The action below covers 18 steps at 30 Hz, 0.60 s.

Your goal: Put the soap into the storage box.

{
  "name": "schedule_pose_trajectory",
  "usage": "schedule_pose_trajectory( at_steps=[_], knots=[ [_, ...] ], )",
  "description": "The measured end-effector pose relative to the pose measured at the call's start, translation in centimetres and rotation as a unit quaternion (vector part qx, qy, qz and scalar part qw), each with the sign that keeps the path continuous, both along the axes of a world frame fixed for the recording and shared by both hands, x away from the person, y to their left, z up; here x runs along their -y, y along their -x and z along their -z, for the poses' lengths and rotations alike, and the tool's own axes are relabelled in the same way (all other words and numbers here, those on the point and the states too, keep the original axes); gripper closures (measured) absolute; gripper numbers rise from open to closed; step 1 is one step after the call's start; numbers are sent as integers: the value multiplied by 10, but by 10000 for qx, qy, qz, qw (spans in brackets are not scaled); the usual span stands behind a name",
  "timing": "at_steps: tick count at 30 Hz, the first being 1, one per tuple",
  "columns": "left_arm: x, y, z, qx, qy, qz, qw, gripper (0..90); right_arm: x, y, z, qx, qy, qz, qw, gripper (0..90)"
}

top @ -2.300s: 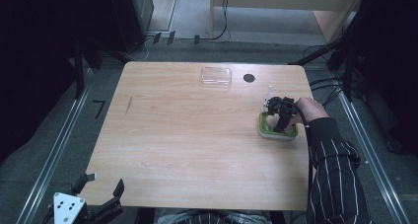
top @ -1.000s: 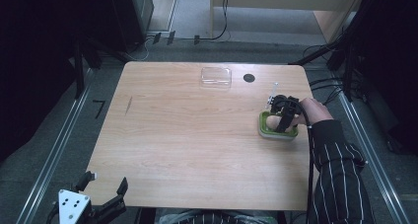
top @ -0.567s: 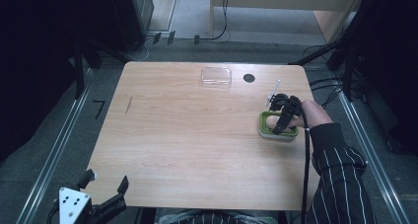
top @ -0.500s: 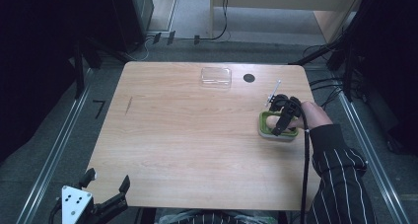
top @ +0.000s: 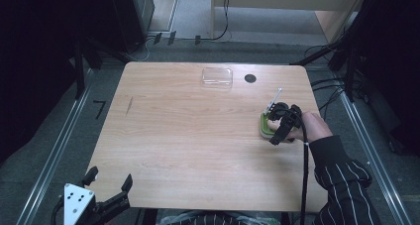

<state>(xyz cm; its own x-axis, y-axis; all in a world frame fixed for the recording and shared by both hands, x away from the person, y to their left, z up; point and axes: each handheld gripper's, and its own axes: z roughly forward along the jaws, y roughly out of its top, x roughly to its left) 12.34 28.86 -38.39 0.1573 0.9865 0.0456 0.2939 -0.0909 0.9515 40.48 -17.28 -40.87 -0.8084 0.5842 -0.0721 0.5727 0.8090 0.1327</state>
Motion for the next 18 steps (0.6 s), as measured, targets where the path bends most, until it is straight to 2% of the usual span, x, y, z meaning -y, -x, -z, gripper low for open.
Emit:
schedule_pose_trajectory(
  at_steps=[4,8,18],
  knots=[
    [1,-2,0,-9,-4,29,10000,72,-5,9,2,51,110,28,9999,23],
    [1,-3,0,-8,9,61,10000,72,-8,18,4,101,117,107,9998,23],
    [3,-8,0,-7,4,155,9999,72,-3,41,8,88,197,327,9992,24]
  ],
)
